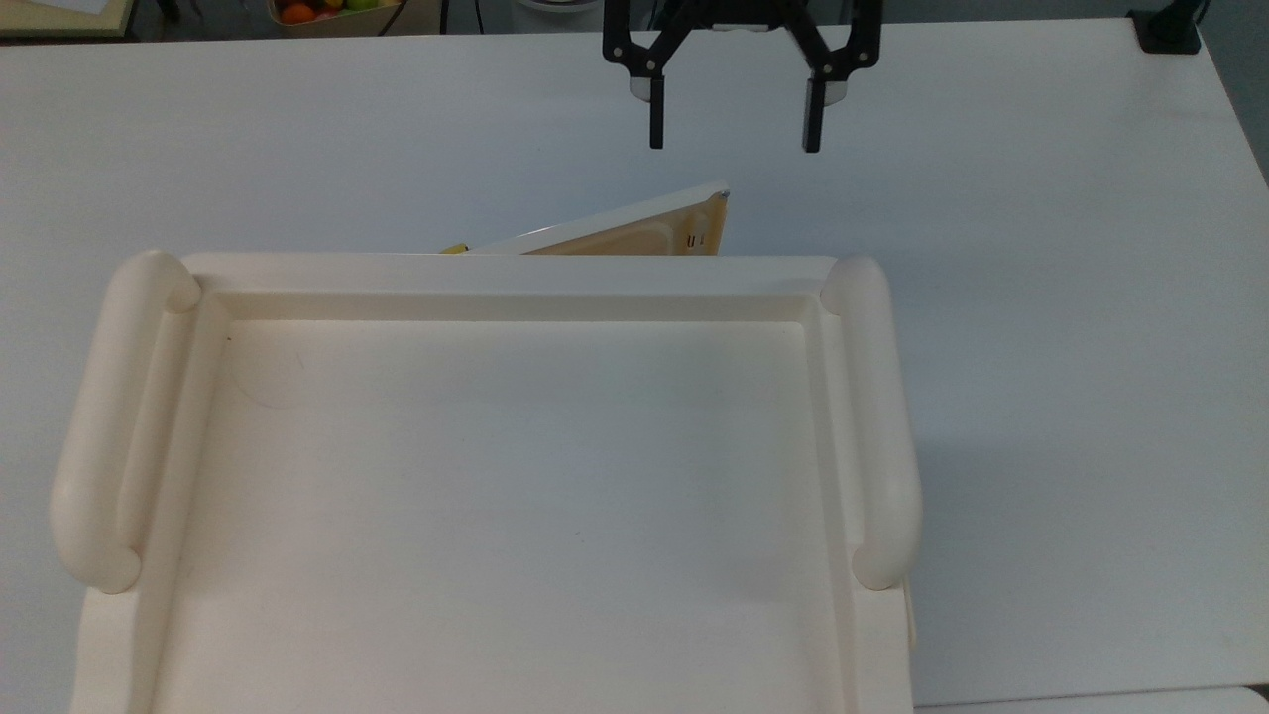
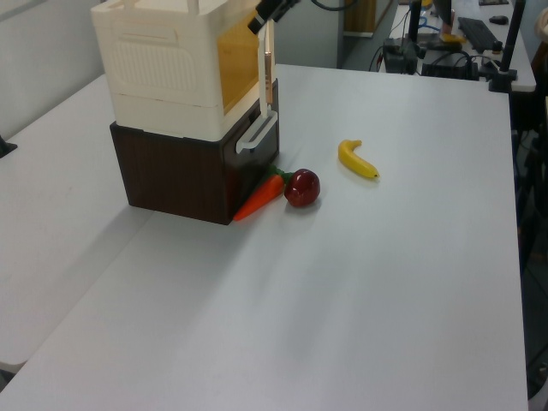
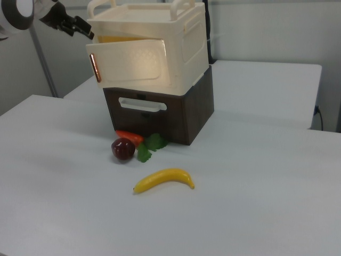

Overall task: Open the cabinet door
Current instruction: 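Push the door further around its hinge to open it wide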

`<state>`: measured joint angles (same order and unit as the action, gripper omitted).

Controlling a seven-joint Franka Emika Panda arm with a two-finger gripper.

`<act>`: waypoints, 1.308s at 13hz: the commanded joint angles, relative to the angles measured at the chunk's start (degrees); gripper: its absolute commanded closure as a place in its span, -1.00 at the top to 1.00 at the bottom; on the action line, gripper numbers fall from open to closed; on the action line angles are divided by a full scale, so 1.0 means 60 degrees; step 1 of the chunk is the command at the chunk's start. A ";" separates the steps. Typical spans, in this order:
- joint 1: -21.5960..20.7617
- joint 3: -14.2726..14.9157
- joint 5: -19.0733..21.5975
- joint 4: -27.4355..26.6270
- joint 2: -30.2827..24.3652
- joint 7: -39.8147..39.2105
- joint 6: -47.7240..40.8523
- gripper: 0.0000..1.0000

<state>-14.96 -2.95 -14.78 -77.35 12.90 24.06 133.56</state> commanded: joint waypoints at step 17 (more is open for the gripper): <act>0.0222 0.0095 0.0689 -0.0552 -0.0406 -0.2250 -0.5365 1.00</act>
<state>-14.92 -2.94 -13.04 -77.34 12.51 13.78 107.50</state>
